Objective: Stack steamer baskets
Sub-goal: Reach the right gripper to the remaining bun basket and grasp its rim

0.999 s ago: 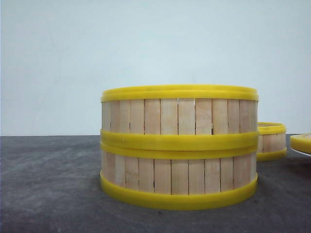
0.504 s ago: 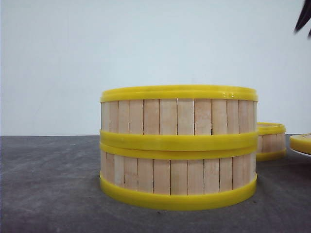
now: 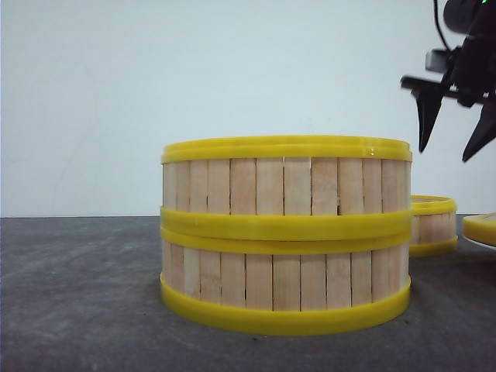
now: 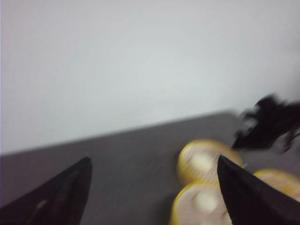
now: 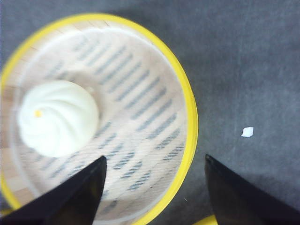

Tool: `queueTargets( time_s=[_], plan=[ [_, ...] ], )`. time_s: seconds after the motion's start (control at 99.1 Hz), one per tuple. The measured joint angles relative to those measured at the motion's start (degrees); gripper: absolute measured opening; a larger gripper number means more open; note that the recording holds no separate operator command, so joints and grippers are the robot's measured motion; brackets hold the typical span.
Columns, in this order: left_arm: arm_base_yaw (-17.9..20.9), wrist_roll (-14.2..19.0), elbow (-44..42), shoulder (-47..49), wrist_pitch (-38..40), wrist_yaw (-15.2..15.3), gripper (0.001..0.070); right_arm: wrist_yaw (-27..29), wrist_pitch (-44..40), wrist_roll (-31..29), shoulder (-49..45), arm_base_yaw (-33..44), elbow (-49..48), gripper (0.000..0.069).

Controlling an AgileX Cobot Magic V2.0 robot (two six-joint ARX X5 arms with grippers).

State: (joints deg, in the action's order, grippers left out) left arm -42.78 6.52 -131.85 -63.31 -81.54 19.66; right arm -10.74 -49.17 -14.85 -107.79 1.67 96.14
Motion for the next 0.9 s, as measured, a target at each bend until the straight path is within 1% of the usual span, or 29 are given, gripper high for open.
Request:
queueTargets(
  time_s=[0.151, 0.232, 0.303, 0.393, 0.494, 0.555, 0.706, 0.898],
  plan=[
    [0.0, 0.1, 14.5, 5.5, 0.0, 4.4, 0.0506, 1.3, -1.8, -0.2, -4.7, 0.0, 0.0, 0.0368],
    [0.0, 0.2, 19.7, 7.7, 0.0, 5.6, 0.0506, 2.0, -2.1, -0.4, -6.5, 0.0, 0.0, 0.0357],
    [0.0, 0.2, 22.3, 9.2, 0.0, 6.2, 0.0506, 2.7, -2.1, -0.5, -7.4, -0.1, 0.0, 0.0348],
    [0.0, 0.1, 23.3, 10.4, 0.0, 6.4, 0.0506, 3.8, -1.5, -0.6, -7.9, -0.2, 0.0, 0.0329],
    [0.0, 0.1, 23.3, 11.5, 0.6, 6.6, 0.0506, 4.5, -0.7, -0.6, -8.1, -0.8, 0.0, 0.0281],
    [0.0, 0.1, 23.3, 12.0, 1.6, 6.6, 0.0506, 4.6, -0.7, -0.6, -8.3, -1.2, 0.0, 0.0265],
    [0.0, -0.9, 23.3, 12.2, 2.1, 7.2, 0.0506, 5.0, -0.3, -0.6, -9.4, -2.6, 0.0, 0.0255],
    [0.0, -1.7, 23.3, 12.2, 2.1, 7.2, 0.0506, 9.4, -0.3, -0.6, -10.8, -4.4, 0.0, 0.0253]
  ],
)
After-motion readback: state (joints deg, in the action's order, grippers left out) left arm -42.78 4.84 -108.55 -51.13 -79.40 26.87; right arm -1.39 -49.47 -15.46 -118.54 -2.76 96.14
